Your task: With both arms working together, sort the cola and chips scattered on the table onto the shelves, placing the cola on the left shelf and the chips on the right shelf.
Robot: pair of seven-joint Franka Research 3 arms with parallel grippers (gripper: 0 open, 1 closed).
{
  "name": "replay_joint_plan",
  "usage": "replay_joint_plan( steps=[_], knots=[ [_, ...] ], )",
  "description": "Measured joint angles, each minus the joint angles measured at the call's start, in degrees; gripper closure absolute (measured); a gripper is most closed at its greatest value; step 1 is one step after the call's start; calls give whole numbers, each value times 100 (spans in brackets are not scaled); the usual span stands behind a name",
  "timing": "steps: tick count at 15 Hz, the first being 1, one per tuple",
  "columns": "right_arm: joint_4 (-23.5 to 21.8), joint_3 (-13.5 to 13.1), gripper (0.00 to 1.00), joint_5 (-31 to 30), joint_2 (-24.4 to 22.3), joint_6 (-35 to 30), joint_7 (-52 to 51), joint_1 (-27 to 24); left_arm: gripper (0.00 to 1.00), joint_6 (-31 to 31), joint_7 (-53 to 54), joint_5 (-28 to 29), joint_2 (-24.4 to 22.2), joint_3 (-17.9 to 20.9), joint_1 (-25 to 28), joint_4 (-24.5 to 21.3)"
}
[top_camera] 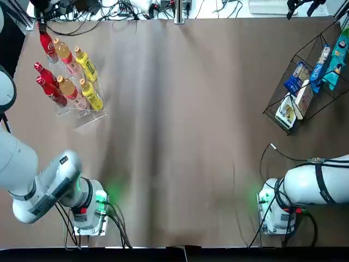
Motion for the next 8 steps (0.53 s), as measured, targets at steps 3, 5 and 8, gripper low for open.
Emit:
replay_joint_plan(
  steps=[3,5,8],
  knots=[
    [0,-9,0,0,3,1,0,-24,68,138,0,-123,1,0,139,-187],
    [0,-10,0,0,24,4,0,-30,68,197,0,-131,0,0,198,-264],
    [0,-2,0,2,64,4,-1,-22,68,260,0,-139,0,-2,257,-341]
  ],
)
